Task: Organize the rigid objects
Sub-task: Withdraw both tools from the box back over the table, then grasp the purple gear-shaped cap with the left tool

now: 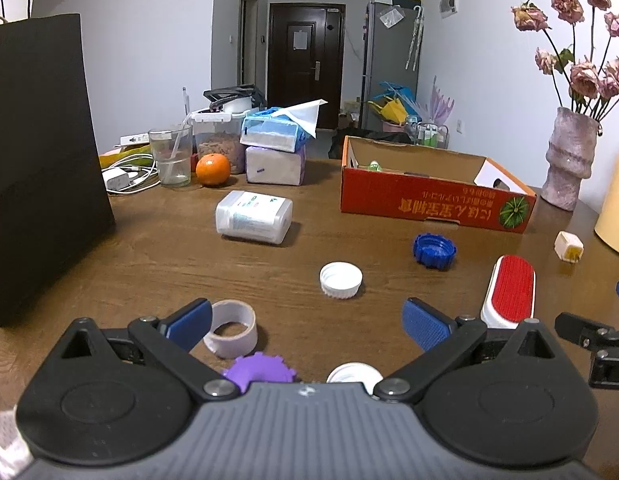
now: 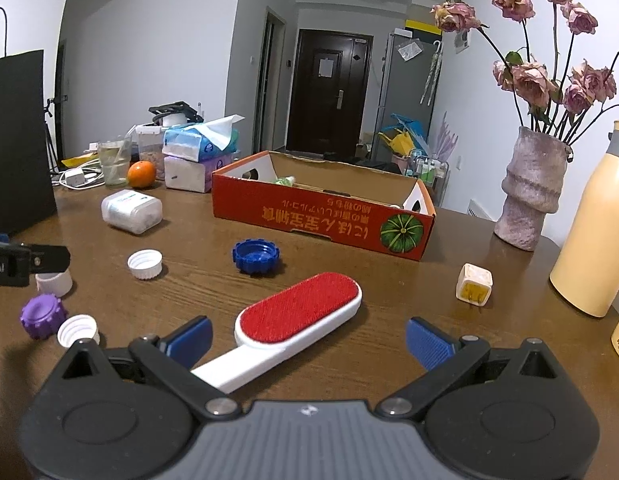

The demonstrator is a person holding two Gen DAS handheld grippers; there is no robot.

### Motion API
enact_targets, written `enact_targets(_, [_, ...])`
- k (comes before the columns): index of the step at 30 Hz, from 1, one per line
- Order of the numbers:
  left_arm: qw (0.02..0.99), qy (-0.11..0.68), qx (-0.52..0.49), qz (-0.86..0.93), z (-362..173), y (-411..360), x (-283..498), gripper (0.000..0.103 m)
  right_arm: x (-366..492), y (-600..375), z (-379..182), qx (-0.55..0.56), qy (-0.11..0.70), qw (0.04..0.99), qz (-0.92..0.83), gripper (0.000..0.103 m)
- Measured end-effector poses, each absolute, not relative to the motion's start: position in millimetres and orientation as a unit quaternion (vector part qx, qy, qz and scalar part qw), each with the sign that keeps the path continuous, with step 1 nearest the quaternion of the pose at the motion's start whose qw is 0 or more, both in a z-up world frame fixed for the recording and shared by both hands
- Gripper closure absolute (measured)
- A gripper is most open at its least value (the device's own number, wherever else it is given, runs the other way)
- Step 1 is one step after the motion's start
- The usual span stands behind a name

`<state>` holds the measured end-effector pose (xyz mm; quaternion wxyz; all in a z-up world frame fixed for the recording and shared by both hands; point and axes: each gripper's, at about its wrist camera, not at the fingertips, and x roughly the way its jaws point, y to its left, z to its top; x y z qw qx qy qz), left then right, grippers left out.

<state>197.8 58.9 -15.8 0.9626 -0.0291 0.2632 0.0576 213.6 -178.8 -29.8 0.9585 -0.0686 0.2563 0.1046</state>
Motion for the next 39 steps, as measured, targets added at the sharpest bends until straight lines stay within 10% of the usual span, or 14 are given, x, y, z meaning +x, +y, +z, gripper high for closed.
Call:
enact_targets(24, [0.953,0.301,-0.029,0.040,-49.6,85.4,177.6,0.000,206.6,-178.2,-50.1,-0.068,0.279,0.952,0.104,0.000])
enact_targets(36, [0.943,0.326,-0.042,0.048,-63.5,98.5,188.5,0.023,206.1,-164.4,-51.6,-0.076,0.278,0.950,0.119,0.000])
enact_targets(39, [0.940,0.335,-0.047,0.041,-67.6,100.1,192.1,0.047,205.9,-157.8,-51.4,-0.078,0.278,0.949,0.125,0.000])
